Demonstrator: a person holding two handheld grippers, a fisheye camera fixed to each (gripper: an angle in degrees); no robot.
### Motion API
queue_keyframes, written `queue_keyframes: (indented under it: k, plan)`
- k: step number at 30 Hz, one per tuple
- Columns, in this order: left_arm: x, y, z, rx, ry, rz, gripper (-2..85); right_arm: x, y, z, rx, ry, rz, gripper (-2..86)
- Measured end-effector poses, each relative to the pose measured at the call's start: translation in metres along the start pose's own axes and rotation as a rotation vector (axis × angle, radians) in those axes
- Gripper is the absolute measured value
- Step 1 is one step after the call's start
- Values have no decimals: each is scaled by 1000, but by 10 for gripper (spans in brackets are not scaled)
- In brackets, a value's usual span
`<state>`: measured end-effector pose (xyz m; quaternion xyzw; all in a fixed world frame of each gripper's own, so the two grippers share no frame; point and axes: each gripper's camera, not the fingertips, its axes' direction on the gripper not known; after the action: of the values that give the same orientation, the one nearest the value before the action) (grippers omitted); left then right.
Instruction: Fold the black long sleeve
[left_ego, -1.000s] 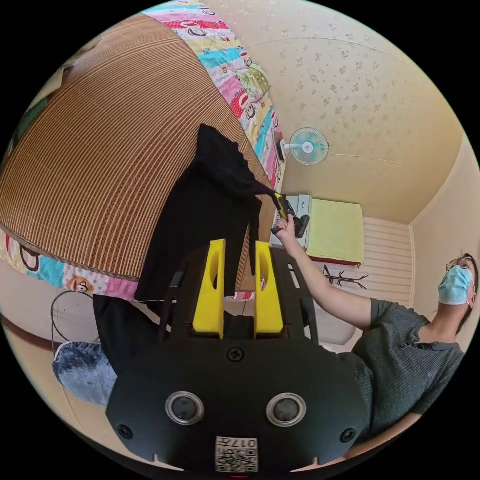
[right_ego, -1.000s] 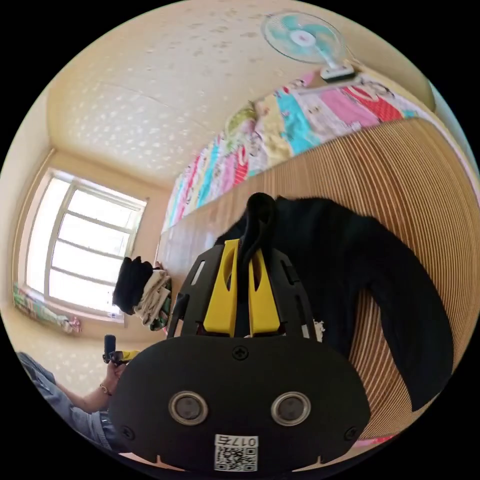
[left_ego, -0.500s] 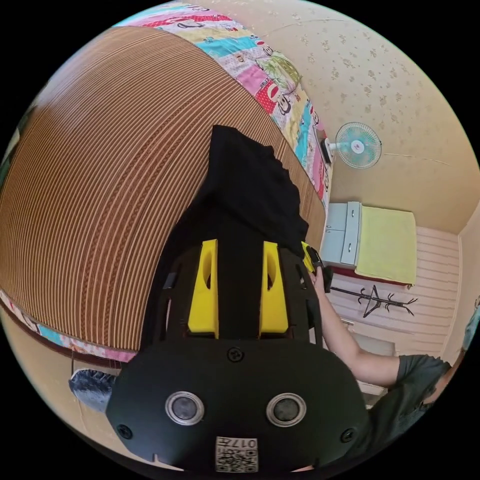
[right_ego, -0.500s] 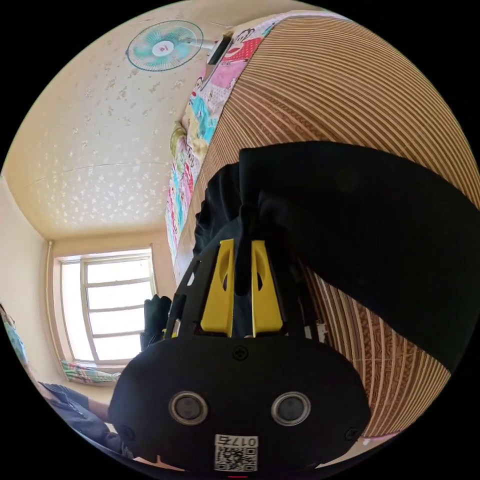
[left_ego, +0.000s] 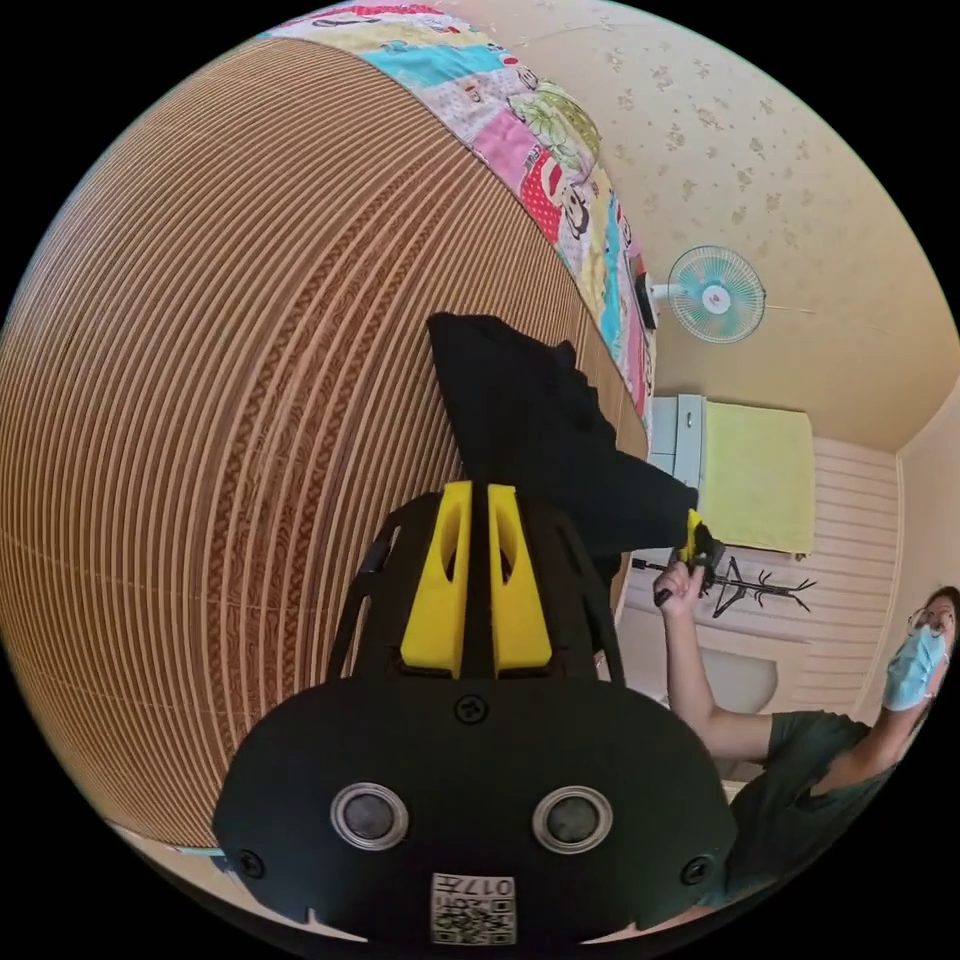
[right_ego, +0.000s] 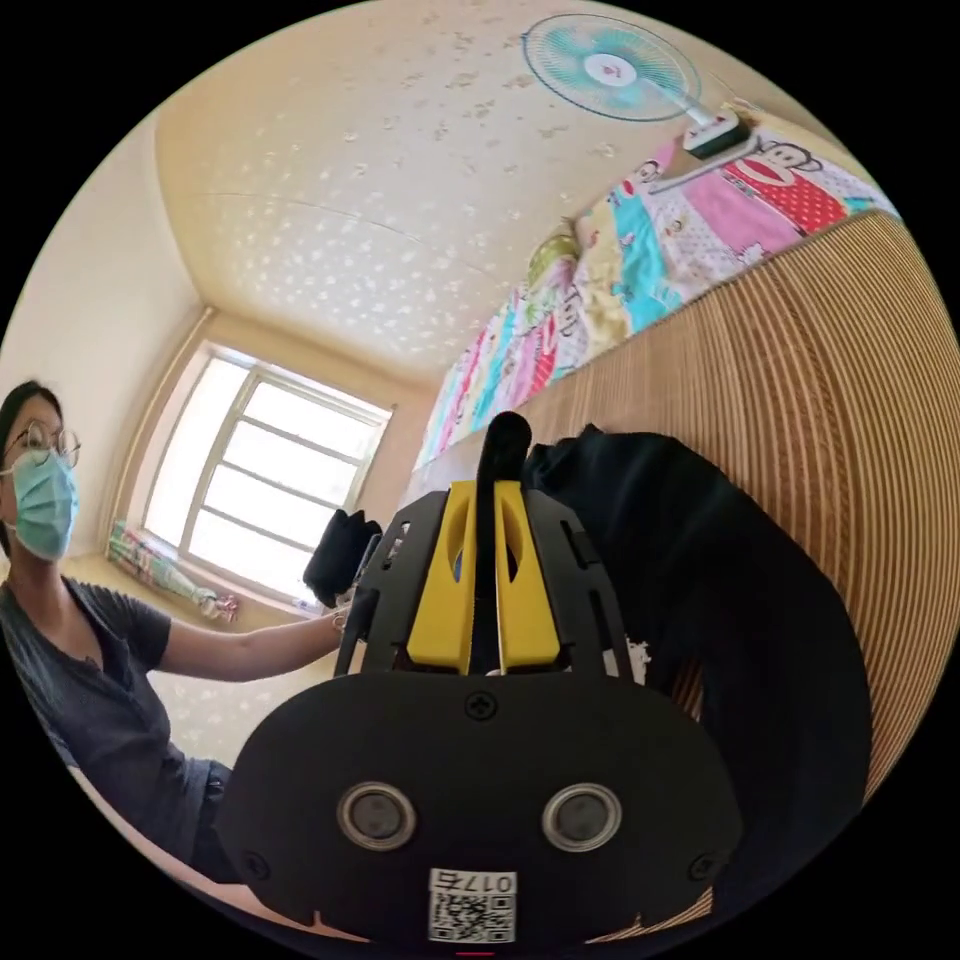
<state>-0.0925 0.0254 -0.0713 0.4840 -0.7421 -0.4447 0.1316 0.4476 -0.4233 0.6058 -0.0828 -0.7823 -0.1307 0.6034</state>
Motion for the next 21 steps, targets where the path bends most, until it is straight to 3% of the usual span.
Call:
queue_keyframes:
  k: [3, 5, 9, 16, 19, 21]
  plan:
    - [-19, 5, -6, -9, -85, -58, 38, 51, 8, 19, -139, 247, 234, 39]
    - [-27, 12, -11, 34, -95, -108, 43, 59, 31, 5, -106, 213, 316, 43]
    - [-33, 42, -23, 159, -73, -194, 55, 75, 122, -52, 86, -50, 514, 71]
    - [-26, 104, -13, 114, -89, -220, 57, 127, 274, -122, 652, -168, 1071, 76]
    - [-30, 128, -9, 118, -73, -262, 57, 133, 277, -123, 825, -215, 1162, 43]
    - [-33, 140, -7, 128, -47, -295, 56, 118, 242, -125, 884, -251, 1015, 32]
